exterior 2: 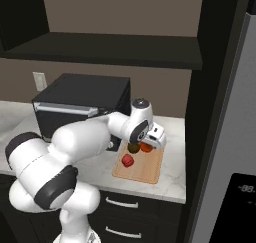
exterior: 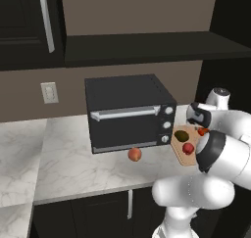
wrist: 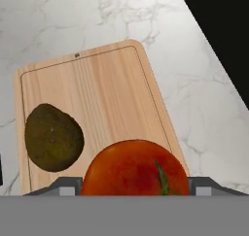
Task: Place the avocado, onion, tomato, and bell pepper on the cutting board.
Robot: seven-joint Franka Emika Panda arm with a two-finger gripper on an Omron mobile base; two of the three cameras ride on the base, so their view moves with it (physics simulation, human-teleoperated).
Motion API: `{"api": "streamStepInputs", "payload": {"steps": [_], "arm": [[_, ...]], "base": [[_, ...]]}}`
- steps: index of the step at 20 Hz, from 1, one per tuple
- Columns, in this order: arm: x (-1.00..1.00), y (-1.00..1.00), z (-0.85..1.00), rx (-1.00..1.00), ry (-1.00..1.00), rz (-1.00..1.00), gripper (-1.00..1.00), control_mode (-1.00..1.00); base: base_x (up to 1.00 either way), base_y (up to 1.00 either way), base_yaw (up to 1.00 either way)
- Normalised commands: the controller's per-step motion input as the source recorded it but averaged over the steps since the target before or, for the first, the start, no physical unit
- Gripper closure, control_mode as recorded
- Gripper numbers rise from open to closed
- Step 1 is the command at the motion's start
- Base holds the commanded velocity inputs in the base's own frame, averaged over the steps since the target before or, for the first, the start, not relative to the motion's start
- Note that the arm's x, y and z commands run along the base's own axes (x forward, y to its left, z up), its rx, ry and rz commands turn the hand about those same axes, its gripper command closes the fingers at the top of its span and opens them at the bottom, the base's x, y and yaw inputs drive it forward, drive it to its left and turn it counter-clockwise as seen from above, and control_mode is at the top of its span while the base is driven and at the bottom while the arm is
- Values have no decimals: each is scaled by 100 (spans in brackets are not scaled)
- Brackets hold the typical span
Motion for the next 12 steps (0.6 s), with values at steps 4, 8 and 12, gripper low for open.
{"api": "streamStepInputs", "payload": {"steps": [4, 8, 12], "arm": [[27, -14, -13, 4, 0, 0, 100, -100], [13, -2, -8, 1, -1, 0, 100, -100], [20, 0, -22, 0, -1, 0, 100, -100]], "base": [[0, 0, 0], [0, 0, 0], [0, 0, 0]]}}
